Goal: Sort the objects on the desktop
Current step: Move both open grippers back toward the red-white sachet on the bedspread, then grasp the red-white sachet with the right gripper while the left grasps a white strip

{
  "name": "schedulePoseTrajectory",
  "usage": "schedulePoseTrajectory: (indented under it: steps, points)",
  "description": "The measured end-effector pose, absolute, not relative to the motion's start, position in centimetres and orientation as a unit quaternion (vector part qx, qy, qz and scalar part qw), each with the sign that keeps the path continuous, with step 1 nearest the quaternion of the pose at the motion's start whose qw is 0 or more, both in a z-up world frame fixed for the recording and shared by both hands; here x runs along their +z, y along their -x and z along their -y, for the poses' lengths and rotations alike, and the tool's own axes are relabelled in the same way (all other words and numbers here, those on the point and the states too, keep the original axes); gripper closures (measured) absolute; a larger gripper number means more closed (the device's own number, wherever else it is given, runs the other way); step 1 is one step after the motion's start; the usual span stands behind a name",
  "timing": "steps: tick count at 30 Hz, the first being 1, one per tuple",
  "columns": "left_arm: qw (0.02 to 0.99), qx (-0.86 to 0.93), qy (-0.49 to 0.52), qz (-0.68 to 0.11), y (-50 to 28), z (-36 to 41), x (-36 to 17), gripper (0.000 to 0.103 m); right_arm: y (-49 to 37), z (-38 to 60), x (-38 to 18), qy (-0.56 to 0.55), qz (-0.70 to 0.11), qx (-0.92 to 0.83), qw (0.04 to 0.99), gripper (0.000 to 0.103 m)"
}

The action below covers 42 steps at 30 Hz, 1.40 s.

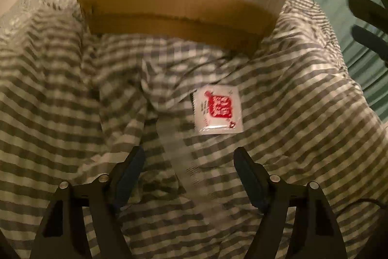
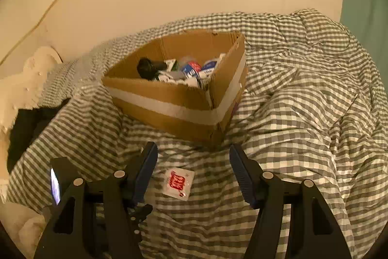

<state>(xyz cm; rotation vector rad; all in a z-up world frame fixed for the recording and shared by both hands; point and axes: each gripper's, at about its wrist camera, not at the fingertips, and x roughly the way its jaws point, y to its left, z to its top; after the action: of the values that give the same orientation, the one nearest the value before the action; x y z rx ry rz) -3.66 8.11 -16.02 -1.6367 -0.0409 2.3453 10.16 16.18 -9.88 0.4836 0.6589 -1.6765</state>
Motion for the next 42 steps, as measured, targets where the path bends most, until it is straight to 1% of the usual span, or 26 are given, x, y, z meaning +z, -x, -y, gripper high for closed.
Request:
schedulePoseTrajectory:
  steps: [2,4,5,7,11,12,13,15,18,22,28,35,38,40,42]
  points:
    - [0.137,0.804,0.579,0.023,4.3,-7.9,-17.1,0.028,-10.3,-15.8,-10.4,-0.208,-0.297,-0.724,0.587,0.039]
    - [0.136,0.796,0.590,0.029,4.8,-7.8,-18.1,0.038,-10.4,-15.4,-11.0,-0.212,-0.307,-0.720,0.585,0.039]
    - [0.139,0.788,0.599,0.033,5.1,-7.8,-18.8,0.041,-10.5,-15.3,-11.2,-0.211,-0.311,-0.720,0.584,0.039]
    - [0.145,0.778,0.610,0.038,5.4,-7.9,-19.6,0.049,-10.7,-15.1,-11.7,-0.207,-0.323,-0.718,0.581,0.039]
    - [0.151,0.769,0.620,0.041,5.9,-8.0,-20.9,0.052,-10.8,-14.6,-12.7,-0.211,-0.340,-0.714,0.575,0.039]
    - [0.152,0.770,0.619,0.039,6.0,-8.0,-21.0,0.059,-10.8,-14.4,-12.9,-0.212,-0.343,-0.713,0.573,0.039]
    - [0.151,0.771,0.618,0.032,6.0,-8.1,-21.0,0.069,-10.9,-14.3,-13.0,-0.212,-0.346,-0.712,0.572,0.039]
    - [0.157,0.772,0.615,0.026,6.1,-8.1,-20.9,0.070,-11.0,-14.0,-13.5,-0.214,-0.355,-0.710,0.568,0.039]
    - [0.167,0.773,0.611,0.038,6.0,-7.6,-20.1,0.073,-11.0,-13.3,-14.5,-0.220,-0.370,-0.710,0.557,0.039]
    - [0.177,0.784,0.592,0.054,5.3,-6.7,-17.8,0.074,-11.0,-12.4,-16.4,-0.234,-0.391,-0.703,0.545,0.039]
    - [0.165,0.798,0.576,0.070,5.1,-5.0,-16.0,0.074,-10.1,-10.5,-19.8,-0.295,-0.394,-0.686,0.536,0.039]
    - [0.139,0.801,0.576,0.091,6.5,-2.3,-15.9,0.075,-9.5,-7.7,-24.0,-0.356,-0.390,-0.666,0.527,0.039]
    - [0.130,0.800,0.578,0.096,7.1,-1.2,-16.1,0.075,-9.7,-6.7,-25.6,-0.360,-0.401,-0.664,0.518,0.038]
    - [0.127,0.799,0.579,0.100,7.3,-0.9,-16.3,0.075,-9.7,-6.2,-26.7,-0.363,-0.412,-0.664,0.507,0.035]
    - [0.124,0.798,0.580,0.101,7.3,-0.5,-16.4,0.075,-9.8,-6.0,-27.5,-0.359,-0.420,-0.666,0.501,0.034]
